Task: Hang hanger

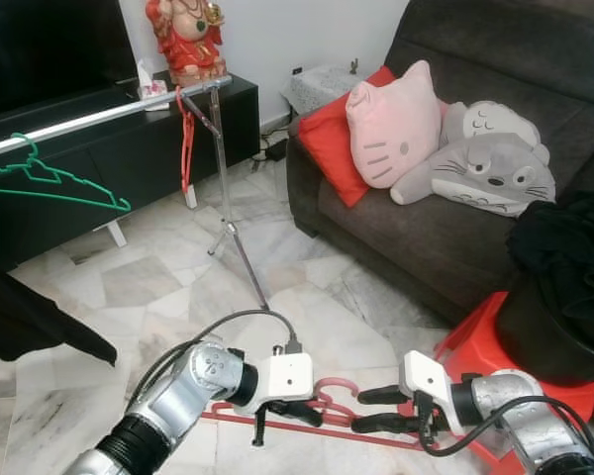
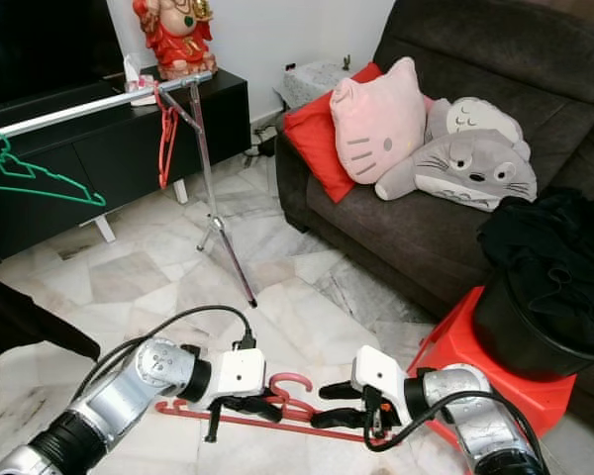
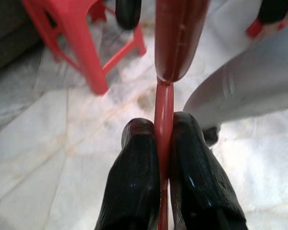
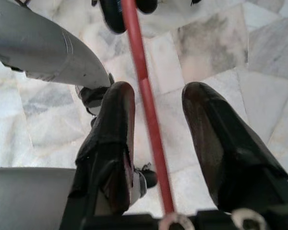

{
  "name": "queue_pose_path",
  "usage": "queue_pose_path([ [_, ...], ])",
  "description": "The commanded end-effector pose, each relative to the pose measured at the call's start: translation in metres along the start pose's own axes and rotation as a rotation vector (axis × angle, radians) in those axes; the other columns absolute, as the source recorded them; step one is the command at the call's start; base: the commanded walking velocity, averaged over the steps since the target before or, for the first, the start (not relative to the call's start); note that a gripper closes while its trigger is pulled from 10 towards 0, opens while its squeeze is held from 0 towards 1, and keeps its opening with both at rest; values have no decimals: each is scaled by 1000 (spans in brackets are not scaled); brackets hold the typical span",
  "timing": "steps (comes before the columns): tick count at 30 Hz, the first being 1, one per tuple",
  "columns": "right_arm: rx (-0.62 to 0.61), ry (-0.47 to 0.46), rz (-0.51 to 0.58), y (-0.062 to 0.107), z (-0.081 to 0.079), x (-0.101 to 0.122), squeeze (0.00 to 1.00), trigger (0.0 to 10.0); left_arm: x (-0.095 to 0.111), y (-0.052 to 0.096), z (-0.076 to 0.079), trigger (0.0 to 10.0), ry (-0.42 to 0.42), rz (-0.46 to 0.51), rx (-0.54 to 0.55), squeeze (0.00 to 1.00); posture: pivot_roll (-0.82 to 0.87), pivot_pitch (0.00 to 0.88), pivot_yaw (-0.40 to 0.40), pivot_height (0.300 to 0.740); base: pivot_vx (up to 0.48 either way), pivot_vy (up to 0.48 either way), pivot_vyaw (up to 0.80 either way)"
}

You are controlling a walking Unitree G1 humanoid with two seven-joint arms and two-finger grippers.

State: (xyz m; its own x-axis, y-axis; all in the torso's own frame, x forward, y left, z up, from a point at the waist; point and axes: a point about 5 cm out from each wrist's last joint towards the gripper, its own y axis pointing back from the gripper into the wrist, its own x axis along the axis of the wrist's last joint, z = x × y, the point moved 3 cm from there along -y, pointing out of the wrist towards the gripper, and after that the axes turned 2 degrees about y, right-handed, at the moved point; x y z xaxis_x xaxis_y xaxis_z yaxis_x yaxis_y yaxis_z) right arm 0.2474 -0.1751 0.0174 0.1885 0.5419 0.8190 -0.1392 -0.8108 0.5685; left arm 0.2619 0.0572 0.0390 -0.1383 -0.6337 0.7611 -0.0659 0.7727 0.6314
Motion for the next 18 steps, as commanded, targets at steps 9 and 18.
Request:
queue_pose_path([
  [9,-49,-2,-100,6,3,-17,1000,10000,-26,13,-24,0,-22,-148,181,0,-50,0,-75,740,0,0,0],
  [18,-499,-159,-145,19,35,-47,0,10000,-59,50,-50,8314,179,-167,627,0,-29,0,-68,740,0,0,0],
])
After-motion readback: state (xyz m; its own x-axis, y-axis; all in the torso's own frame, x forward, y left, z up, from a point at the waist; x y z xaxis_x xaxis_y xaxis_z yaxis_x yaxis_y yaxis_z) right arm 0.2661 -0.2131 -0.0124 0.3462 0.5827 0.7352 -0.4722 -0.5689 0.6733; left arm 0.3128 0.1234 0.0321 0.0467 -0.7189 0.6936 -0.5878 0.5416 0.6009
